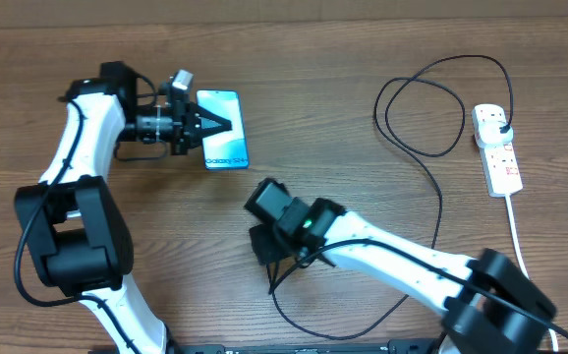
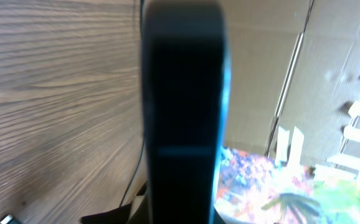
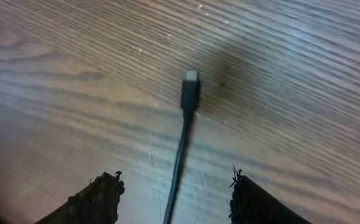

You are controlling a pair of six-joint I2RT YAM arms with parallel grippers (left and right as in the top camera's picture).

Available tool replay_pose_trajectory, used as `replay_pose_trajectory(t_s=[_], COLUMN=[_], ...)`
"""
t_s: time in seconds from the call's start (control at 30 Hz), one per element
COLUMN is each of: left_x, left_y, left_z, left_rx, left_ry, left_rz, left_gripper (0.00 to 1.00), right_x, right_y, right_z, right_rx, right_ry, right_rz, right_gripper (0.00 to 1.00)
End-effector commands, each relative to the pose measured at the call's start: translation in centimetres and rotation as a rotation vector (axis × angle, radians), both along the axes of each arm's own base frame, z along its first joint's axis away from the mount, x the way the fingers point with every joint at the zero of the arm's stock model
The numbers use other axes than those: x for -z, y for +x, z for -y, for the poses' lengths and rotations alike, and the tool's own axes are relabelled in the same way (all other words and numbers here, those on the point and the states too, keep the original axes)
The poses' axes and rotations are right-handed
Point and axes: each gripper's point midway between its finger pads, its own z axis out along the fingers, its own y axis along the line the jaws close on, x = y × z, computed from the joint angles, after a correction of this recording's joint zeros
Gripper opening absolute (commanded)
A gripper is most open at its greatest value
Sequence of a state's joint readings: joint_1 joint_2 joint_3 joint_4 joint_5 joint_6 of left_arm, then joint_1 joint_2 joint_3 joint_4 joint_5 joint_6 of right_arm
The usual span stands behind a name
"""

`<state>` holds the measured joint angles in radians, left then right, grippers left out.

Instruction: Plug charger to phone and switch on socket

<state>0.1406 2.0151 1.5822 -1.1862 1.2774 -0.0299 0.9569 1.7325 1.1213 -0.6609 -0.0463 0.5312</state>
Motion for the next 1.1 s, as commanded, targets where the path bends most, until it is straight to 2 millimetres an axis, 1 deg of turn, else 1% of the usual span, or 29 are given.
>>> replay_pose_trajectory(t_s=[0.0,0.17,0.3,0.4,0.57,0.73,0.9,1.07], left_x=[0.1,0.6,0.6,0.6,0.6,0.6,0.6,0.6], left_y=[0.1,-0.2,-0.2,-0.3,-0.3,-0.3,-0.3,-0.4], left_z=[-1.1,-1.4,-1.3,-1.3,-1.3,-1.3,-1.3,-1.3], left_rx=[-0.027,-0.026,-0.024,-0.025,-0.024,-0.024,-0.024,-0.009], left_ry=[0.008,0.042,0.041,0.041,0.04,0.041,0.041,0.045], left_rz=[-0.018,-0.036,-0.035,-0.036,-0.041,-0.04,-0.039,-0.004], left_gripper=[0.04,0.04,0.04,0.04,0.04,0.04,0.04,0.04], right_x=[1.1,2.8,3.5,3.9,4.7,5.0,5.1,5.7], right_y=[1.3,1.7,1.2,0.7,-0.1,0.1,0.6,0.5], right_z=[0.0,0.0,-0.6,-1.4,-1.7,-1.6,-1.2,-1.2], right_rx=[0.04,0.046,0.028,0.017,0.011,0.05,0.088,0.091], right_ry=[-0.047,-0.079,-0.076,-0.068,-0.091,-0.098,-0.111,-0.121], right_rz=[0.062,0.069,0.058,0.061,0.067,0.072,0.089,0.082], right_gripper=[0.59,0.51,0.43,0.37,0.34,0.29,0.29,0.3])
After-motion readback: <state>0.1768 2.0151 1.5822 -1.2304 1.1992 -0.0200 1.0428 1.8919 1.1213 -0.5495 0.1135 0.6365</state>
